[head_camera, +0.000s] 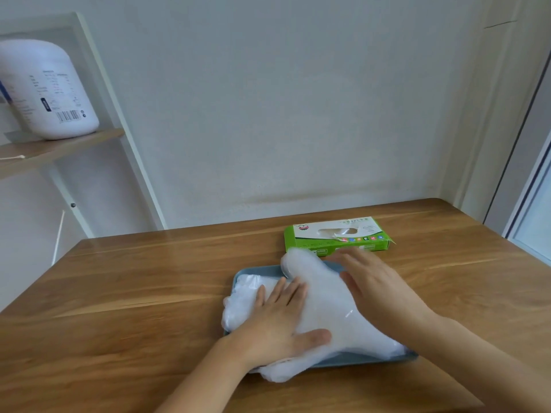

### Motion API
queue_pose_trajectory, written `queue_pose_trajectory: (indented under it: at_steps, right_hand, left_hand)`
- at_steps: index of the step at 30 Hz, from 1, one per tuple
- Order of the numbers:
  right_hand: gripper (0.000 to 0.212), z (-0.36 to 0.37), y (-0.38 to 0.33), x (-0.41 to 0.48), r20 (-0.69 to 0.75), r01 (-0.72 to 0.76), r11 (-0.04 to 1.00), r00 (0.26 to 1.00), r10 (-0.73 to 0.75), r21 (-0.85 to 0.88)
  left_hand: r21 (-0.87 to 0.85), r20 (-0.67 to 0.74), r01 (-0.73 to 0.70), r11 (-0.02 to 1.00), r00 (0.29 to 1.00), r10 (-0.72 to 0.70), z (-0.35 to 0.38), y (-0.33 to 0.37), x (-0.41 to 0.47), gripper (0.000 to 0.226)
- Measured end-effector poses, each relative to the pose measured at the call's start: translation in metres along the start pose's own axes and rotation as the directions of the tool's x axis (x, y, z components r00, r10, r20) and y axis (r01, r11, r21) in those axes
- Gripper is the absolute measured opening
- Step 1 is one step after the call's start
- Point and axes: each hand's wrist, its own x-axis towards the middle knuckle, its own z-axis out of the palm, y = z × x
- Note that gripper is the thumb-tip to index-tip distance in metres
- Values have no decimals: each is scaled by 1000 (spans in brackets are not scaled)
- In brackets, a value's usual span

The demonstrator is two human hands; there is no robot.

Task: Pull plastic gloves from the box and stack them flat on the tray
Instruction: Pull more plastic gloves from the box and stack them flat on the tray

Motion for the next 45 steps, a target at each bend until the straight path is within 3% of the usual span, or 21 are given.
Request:
queue_pose_trajectory:
  at_steps: [2,4,6,10,17,19,21,23,25,28,33,39,45]
  right_hand:
    - [42,2,-8,-4,261,50,995,963,-70,84]
    - [52,5,-5,-5,502,63,997,861,-76,43]
    - [66,6,4,-5,627,81,997,777,-59,-6]
    - [74,-8,25,-4,718,47,994,695,39,-100]
    - [92,-31,48,7,777,-15,990,618,122,-143]
    - [80,-34,49,15,748,-26,994,657,94,-102]
    - [53,-34,53,29,627,-64,998,778,48,3]
    - [27,-30,59,49,415,-112,989,908,61,101]
    - [20,-22,68,70,228,-124,986,969,95,116]
    - [21,0,78,99,133,-144,986,982,132,84]
    - [20,40,93,128,162,-179,974,975,155,142]
    - [29,55,106,132,246,-161,974,962,118,159]
    - [20,57,111,133,206,-74,978,978,32,196]
  left_hand:
    - [7,3,9,1000,1000,-9,1,0,1,98]
    - [23,8,21,1000,1000,-21,1,0,2,101]
    - [25,27,33,999,999,-34,0,0,1,106]
    - [23,98,65,998,993,-67,-9,-15,-9,115]
    - [188,231,161,969,952,-203,-45,-33,-19,111]
    - [135,255,160,978,948,-191,-57,-38,-19,111]
    - [3,197,187,982,963,-184,-69,-40,-15,105]
    - [-161,41,216,963,976,-212,-81,-41,-6,96]
    - [-278,-124,197,940,963,-238,-90,-42,6,87]
    - [-393,-208,134,910,951,-230,-96,-46,36,72]
    - [-579,-202,62,813,955,-217,-94,-63,90,55]
    - [-544,-154,1,839,983,-101,-72,-80,124,59]
    - [-424,-127,-20,905,991,-37,-58,-86,140,57]
